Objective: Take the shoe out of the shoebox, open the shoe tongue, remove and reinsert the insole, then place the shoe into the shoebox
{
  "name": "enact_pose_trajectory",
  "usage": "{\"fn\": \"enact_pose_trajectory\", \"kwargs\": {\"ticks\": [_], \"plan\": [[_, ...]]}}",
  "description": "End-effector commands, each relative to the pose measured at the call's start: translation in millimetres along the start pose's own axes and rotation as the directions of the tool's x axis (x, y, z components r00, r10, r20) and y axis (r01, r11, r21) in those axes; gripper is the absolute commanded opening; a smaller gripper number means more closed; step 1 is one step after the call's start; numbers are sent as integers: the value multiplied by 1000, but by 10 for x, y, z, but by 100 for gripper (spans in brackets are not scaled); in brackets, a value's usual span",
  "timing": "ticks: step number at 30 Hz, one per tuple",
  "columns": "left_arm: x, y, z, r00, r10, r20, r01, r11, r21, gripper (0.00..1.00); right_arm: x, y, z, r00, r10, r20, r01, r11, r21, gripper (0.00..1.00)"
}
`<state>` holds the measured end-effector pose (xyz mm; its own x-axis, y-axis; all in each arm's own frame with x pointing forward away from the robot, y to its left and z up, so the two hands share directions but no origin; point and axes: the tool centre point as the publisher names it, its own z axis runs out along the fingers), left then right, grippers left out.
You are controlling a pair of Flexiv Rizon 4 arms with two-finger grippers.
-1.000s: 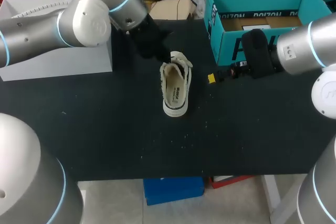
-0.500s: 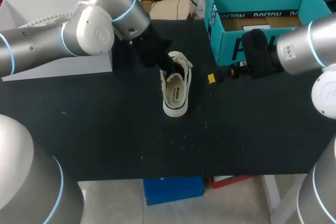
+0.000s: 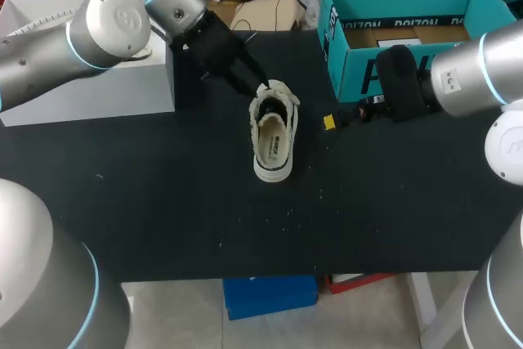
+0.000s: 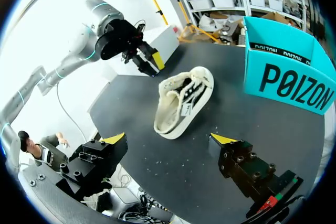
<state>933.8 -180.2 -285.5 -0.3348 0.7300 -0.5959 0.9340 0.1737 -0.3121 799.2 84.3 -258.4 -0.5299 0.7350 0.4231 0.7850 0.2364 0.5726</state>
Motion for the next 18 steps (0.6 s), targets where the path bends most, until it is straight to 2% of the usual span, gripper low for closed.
{"fn": "enact_pose_trajectory", "kwargs": {"ticks": [1,15,17,18], "plan": [[120,-204,-128,999,-29,38,32,998,-61,100,10,9,10,1000,1,4,-1,1000,2,100],[120,-204,-128,999,-29,38,32,998,-61,100,10,9,10,1000,1,4,-1,1000,2,100],[148,-209,-150,987,-156,29,156,988,11,100,10,9,10,1000,1,4,-1,1000,2,100],[166,-219,-166,982,-191,11,190,981,21,100,10,9,10,1000,1,4,-1,1000,2,100]]}}
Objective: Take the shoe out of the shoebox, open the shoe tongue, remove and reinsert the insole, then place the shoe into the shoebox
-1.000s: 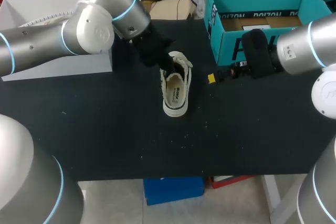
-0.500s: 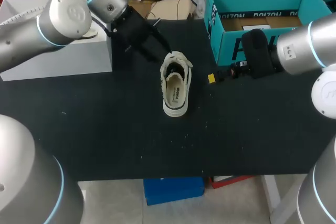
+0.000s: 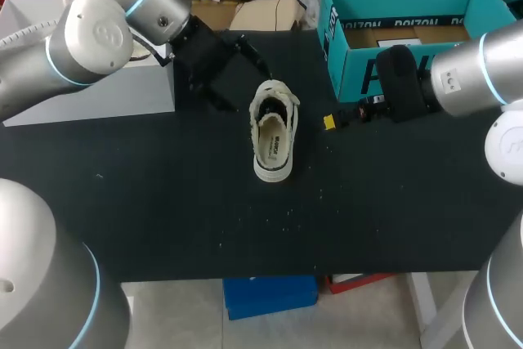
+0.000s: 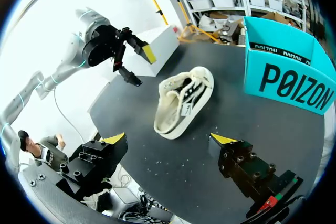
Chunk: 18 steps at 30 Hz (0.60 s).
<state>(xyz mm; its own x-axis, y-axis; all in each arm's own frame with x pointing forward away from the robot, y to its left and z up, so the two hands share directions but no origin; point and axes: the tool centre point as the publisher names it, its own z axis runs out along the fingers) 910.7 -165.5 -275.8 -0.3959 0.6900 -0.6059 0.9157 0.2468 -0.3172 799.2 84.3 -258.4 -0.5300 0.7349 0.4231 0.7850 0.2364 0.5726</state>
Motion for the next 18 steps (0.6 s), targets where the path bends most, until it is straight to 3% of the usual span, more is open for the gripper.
{"fn": "enact_pose_trajectory", "kwargs": {"ticks": [1,7,8,12,18], "plan": [[53,-3,-43,982,-178,-56,180,983,44,100,10,9,10,1000,1,4,-1,1000,2,100],[117,-54,-301,871,-490,-26,491,871,19,100,10,9,10,1000,1,4,-1,1000,2,100],[145,-60,-367,809,-588,-2,588,808,23,100,10,9,10,1000,1,4,-1,1000,2,100],[260,-93,-546,683,-726,83,722,688,80,100,10,9,10,1000,1,4,-1,1000,2,100],[636,-124,-687,514,-839,178,837,536,108,100,10,9,10,1000,1,4,-1,1000,2,100]]}}
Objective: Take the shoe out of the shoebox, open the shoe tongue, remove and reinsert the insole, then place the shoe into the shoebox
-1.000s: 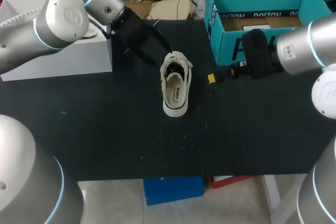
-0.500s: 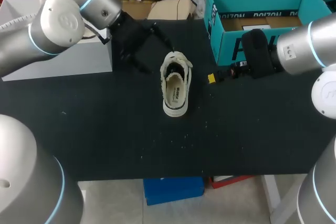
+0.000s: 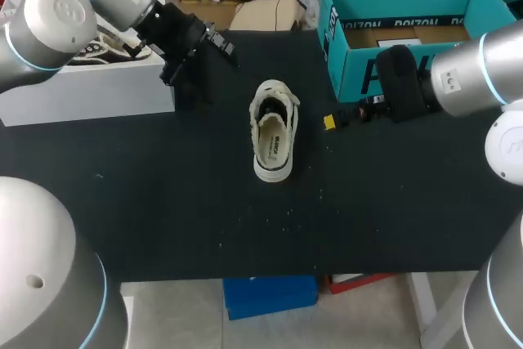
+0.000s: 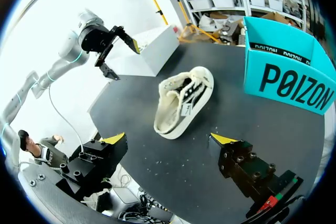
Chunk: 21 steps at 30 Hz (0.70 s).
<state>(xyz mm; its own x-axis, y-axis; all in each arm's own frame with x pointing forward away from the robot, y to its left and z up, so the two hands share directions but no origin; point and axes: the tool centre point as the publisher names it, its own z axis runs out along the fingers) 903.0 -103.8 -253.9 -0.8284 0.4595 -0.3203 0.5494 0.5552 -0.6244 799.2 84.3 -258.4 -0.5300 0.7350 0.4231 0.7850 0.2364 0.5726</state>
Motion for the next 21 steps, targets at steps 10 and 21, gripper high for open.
{"fn": "enact_pose_trajectory", "kwargs": {"ticks": [10,21], "plan": [[658,265,-384,744,-611,271,617,783,72,100,10,9,10,1000,1,4,-1,1000,2,100],[658,265,-384,744,-611,271,617,783,72,100,10,9,10,1000,1,4,-1,1000,2,100]]}}
